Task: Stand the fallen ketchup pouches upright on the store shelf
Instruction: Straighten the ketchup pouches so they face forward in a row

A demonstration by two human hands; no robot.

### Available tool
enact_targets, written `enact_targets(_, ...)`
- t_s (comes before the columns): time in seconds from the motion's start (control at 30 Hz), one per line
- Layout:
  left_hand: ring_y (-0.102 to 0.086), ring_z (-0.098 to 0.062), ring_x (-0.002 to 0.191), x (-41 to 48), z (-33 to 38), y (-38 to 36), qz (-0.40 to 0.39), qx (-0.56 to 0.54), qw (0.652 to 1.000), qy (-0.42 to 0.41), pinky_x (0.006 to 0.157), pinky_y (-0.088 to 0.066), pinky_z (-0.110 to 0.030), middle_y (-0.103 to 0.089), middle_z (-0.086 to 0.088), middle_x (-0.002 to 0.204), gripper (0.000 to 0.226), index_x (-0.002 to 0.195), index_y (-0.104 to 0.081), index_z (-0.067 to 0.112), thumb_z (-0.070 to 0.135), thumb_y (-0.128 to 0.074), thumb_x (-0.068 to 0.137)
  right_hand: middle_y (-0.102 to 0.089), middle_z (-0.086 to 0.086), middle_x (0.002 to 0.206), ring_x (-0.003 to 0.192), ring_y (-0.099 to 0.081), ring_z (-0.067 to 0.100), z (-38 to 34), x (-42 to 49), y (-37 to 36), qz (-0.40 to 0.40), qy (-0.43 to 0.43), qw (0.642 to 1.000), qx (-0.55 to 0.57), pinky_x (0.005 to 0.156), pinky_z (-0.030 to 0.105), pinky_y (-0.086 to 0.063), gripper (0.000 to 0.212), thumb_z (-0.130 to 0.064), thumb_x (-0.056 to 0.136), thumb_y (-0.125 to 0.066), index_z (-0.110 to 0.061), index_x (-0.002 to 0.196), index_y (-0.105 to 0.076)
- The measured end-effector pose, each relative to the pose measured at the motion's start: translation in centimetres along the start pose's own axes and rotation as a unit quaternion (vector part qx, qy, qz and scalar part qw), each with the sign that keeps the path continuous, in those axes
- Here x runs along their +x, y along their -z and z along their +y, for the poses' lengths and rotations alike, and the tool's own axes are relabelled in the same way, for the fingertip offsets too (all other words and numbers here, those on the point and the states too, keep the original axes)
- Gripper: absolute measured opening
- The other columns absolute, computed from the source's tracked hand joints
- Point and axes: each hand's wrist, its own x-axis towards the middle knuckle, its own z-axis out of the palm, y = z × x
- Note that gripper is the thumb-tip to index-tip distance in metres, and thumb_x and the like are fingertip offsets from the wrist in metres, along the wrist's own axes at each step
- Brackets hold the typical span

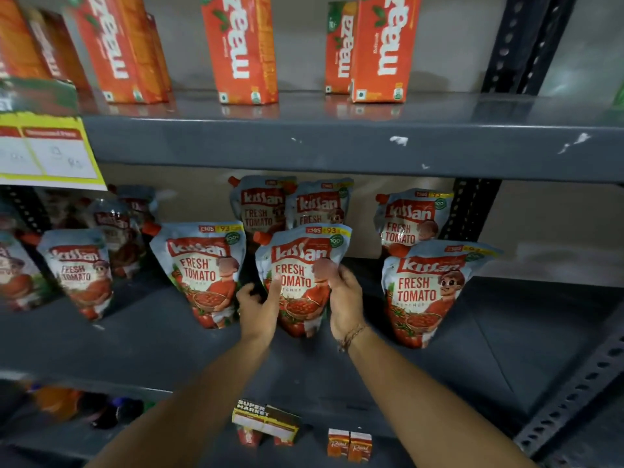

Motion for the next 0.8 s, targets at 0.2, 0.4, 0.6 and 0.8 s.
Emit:
enact_targets(0.2,-0.052,-0.027,0.125,0.5,2.5,-0.7,-0.091,-0.087,0.989,0.076,0.103,-0.04,-0.057,-0.058,-0.003,0.136,0.072,0.135,-0.046,0.017,0.058,-0.062,0.077,-0.067,0.0,0.07,0.067,-0.065,0.017,-1.3,0.6,0.5,0.076,0.001,0.997,0.026,0.062,0.029,-0.056,0.025,-0.015,0.093,-0.054,-0.015,0.069,-0.061)
enact_targets(0.4,-0.055,-0.027,0.12,-1.2,2.6,-2.8,-0.144,-0.112,0.978,0.099,0.104,-0.038,-0.059,-0.064,-0.003,0.124,0.029,0.099,-0.057,0.027,0.05,-0.062,0.081,-0.069,0.004,0.087,0.078,-0.068,0.023,-1.9,0.5,1.5,0.076,-0.003,0.997,0.034,0.079,0.044,-0.058,0.019,-0.03,0.095,-0.049,-0.023,0.112,-0.056)
enact_targets(0.6,-0.059,-0.017,0.098,-1.8,2.9,-3.1,-0.146,-0.126,0.978,0.077,0.095,-0.045,-0.047,-0.067,0.007,0.098,0.022,0.088,-0.057,0.029,0.049,-0.06,0.083,-0.063,0.006,0.116,0.103,-0.063,0.028,-2.2,-0.1,1.4,0.045,-0.016,0.998,0.036,0.096,0.052,-0.05,0.039,-0.043,0.096,-0.04,-0.027,0.131,-0.045)
enact_targets(0.8,-0.055,-0.011,0.092,-2.7,1.4,-1.7,-0.104,-0.135,0.984,0.051,0.087,-0.044,-0.037,-0.059,0.005,0.098,0.034,0.094,-0.052,0.023,0.056,-0.044,0.089,-0.065,0.019,0.109,0.099,-0.064,0.037,1.3,-2.5,1.4,0.243,-0.062,0.966,-0.069,0.088,0.048,-0.054,0.051,-0.047,0.093,-0.04,-0.003,0.11,-0.059)
